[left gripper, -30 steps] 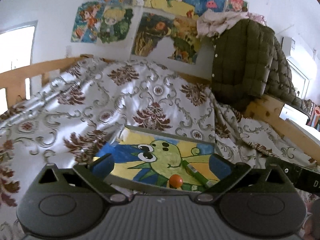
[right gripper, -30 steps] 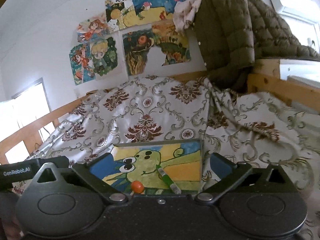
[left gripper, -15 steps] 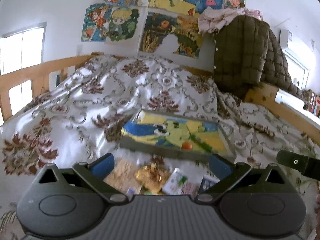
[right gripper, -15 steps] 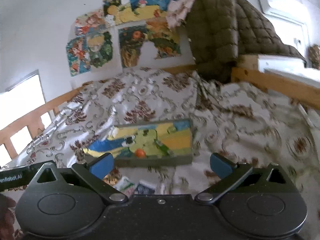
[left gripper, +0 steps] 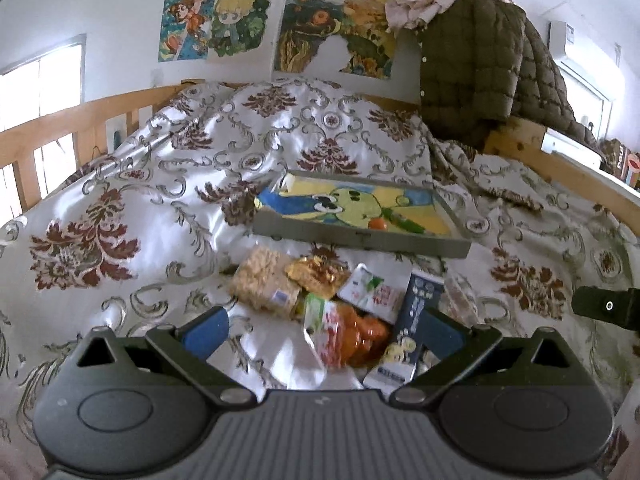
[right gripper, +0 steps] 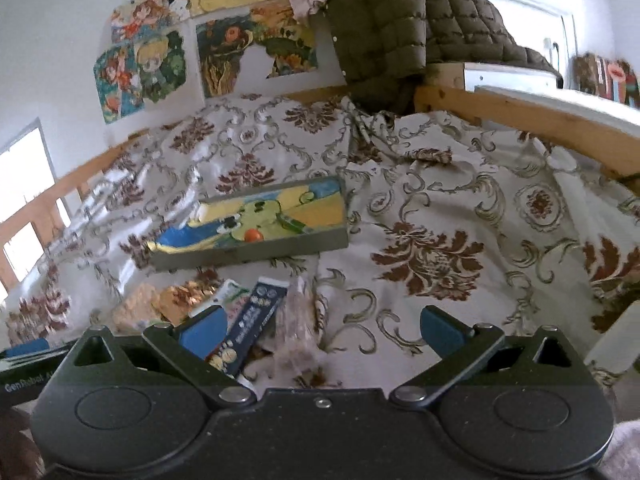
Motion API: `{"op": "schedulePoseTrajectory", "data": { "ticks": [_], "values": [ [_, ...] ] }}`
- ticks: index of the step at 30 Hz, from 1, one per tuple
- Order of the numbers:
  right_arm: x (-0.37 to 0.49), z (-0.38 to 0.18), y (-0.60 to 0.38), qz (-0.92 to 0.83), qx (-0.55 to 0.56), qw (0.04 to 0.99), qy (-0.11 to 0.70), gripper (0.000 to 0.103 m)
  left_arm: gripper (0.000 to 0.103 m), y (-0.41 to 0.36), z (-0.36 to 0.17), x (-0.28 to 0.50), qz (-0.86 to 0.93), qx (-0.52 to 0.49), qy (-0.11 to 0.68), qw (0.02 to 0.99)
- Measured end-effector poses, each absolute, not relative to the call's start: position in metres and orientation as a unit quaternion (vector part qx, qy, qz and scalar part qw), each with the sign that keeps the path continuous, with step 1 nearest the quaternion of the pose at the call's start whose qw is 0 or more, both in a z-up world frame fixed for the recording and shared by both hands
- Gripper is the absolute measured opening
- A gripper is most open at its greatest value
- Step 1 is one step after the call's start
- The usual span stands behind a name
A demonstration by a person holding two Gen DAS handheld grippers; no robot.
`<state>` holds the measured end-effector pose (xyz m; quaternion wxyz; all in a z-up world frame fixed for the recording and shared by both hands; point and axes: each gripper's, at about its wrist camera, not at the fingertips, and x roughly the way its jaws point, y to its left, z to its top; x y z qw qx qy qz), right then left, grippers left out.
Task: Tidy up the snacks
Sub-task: 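Lift both tools back from the tray toward the remaining snacks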
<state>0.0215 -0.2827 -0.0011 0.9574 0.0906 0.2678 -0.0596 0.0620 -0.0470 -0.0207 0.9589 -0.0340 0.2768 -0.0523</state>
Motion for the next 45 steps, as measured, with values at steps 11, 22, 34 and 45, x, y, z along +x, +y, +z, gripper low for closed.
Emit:
{"op": "schedulePoseTrajectory", "data": {
  "ticks": [11, 22, 34, 45],
  "values": [
    [0.018, -0.015, -0.262, -0.061, 0.019, 0.939, 0.338, 0.102, 0.103, -0.047, -0.043, 0.045, -0.053, -0.019, 0.321, 0.946],
    [0.025, -0.020, -0.257, -0.060, 0.003, 0.933, 0.354, 0.102, 0.103, -0.049, -0.044, 0.052, -0.066, -0.019, 0.327, 0.943],
    [0.037, -0.021, -0.259, -0.054, 0.009, 0.929, 0.367, 0.102, 0.103, -0.060, -0.050, 0.076, -0.086, -0.007, 0.339, 0.937],
    [0.051, -0.020, -0.272, -0.062, 0.037, 0.926, 0.371, 0.102, 0.103, -0.067, -0.055, 0.097, -0.096, 0.010, 0.348, 0.933]
  ]
}}
